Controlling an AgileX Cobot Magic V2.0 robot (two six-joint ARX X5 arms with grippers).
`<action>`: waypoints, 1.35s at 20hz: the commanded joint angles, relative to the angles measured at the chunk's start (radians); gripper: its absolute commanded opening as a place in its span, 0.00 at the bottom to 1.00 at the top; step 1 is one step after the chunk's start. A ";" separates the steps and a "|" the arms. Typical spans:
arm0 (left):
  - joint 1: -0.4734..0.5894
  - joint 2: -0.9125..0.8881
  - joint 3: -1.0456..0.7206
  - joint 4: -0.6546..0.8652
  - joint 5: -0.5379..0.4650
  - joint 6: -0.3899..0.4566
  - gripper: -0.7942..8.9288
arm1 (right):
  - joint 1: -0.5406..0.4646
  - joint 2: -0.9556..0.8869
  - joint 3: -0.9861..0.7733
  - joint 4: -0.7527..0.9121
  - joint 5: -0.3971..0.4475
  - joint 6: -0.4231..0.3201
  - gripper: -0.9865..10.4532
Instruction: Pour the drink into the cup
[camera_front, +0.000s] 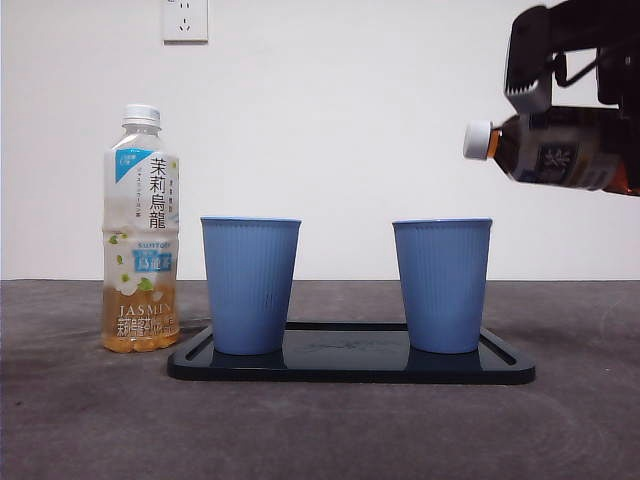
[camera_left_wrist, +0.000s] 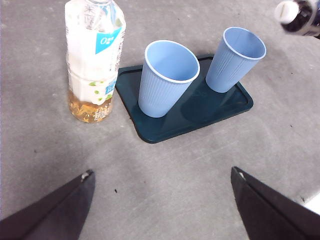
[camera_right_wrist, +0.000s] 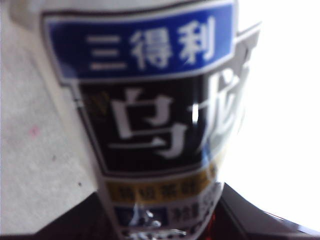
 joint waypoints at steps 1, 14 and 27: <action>-0.003 0.003 0.018 0.008 0.005 0.009 0.53 | 0.012 0.013 0.038 0.043 0.029 -0.037 0.17; -0.003 0.003 0.018 0.007 0.005 0.009 0.53 | 0.013 0.039 0.038 0.083 0.038 -0.044 0.17; -0.003 0.003 0.018 0.008 0.005 0.009 0.53 | -0.110 -0.241 0.038 0.184 -0.504 0.743 0.17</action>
